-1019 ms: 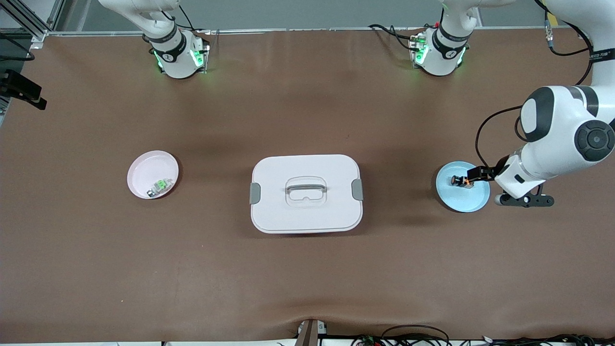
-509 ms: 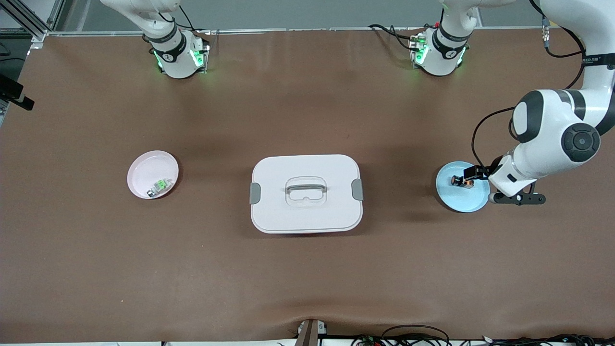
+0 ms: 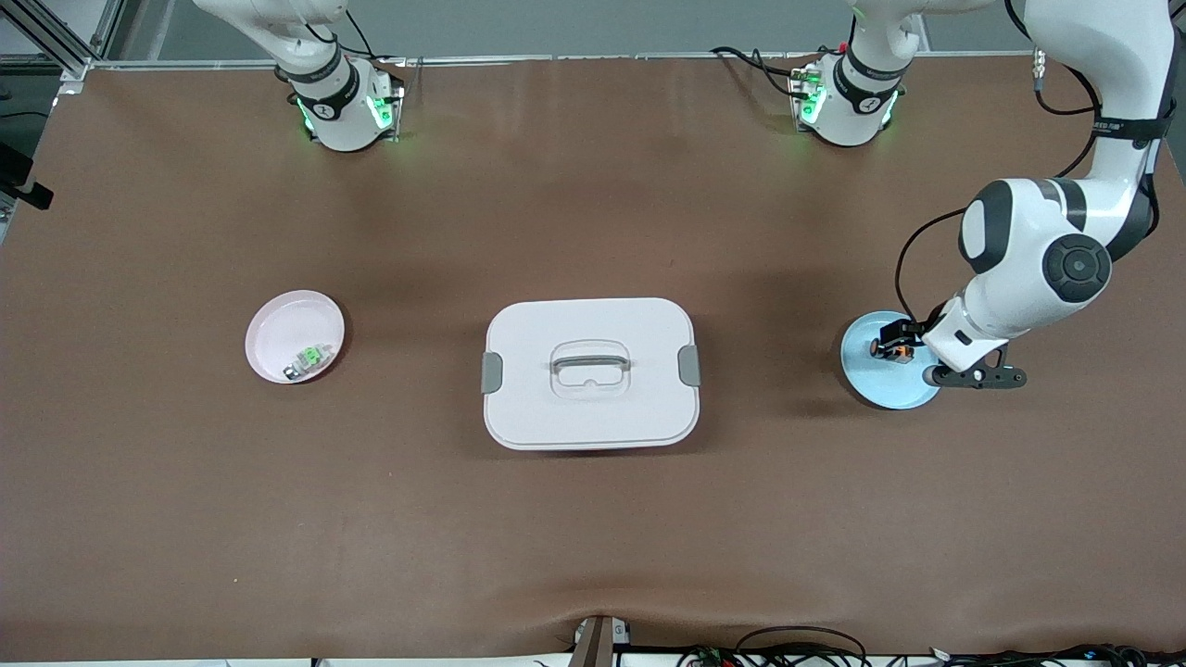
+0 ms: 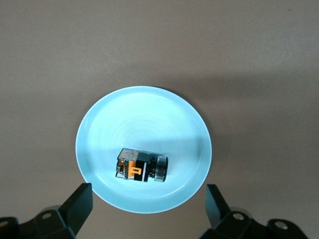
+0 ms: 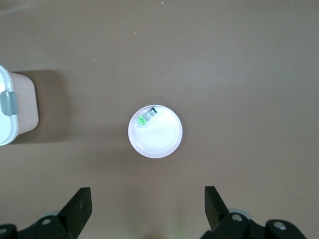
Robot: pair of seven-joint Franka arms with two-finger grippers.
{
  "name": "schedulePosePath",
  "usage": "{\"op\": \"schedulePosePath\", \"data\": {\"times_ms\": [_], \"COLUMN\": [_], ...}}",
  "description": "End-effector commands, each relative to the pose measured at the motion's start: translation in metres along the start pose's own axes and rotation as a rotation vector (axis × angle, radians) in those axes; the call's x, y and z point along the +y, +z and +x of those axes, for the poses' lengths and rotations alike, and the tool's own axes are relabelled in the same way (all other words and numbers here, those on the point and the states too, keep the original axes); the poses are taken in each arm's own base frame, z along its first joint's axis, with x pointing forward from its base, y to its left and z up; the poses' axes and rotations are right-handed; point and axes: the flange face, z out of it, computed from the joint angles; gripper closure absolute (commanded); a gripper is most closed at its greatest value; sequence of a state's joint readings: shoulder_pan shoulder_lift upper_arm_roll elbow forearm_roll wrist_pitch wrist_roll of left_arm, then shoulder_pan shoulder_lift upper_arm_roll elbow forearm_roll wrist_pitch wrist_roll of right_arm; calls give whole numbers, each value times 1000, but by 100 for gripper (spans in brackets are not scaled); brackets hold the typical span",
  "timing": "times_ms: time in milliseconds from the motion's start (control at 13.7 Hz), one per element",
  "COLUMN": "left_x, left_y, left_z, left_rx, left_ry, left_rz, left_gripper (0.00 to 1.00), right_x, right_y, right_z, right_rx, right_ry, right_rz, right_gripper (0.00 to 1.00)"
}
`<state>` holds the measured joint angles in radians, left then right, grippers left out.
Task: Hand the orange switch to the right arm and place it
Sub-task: 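Lower the left gripper around the orange switch and close it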
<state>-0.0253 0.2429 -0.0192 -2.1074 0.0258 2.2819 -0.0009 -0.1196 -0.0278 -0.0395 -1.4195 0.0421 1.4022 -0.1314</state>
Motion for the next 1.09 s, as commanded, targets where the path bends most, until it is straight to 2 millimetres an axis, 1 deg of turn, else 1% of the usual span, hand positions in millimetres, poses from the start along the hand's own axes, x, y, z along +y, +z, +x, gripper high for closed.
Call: {"op": "schedulePosePath", "data": {"times_ms": [0, 218, 364, 509, 655, 873, 1019], "left_x": [-4, -3, -3, -6, -7, -16, -16], "left_y": [9, 23, 32, 38, 47, 60, 67], "left_z": [-10, -18, -23, -27, -27, -27, -26], "left_rx": [13, 20, 22, 25, 28, 43, 51], "left_ry": [51, 59, 59, 57, 65, 83, 88], "left_rz": [39, 42, 40, 39, 39, 37, 37], "left_gripper": [0, 0, 0, 0, 0, 0, 0], "right_x": [-2, 1, -2, -4, -6, -9, -13], "right_y": [-11, -8, -9, -10, -11, -15, -15], "right_z": [-6, -9, -9, -9, -9, -10, -10], "right_rx": [12, -11, -12, -10, -6, 0, 1], "right_ry": [-24, -36, -68, -63, -66, -87, -148], "right_rz": [-12, 5, 0, -5, -8, -9, -9], "right_gripper": [0, 0, 0, 0, 0, 0, 0]}}
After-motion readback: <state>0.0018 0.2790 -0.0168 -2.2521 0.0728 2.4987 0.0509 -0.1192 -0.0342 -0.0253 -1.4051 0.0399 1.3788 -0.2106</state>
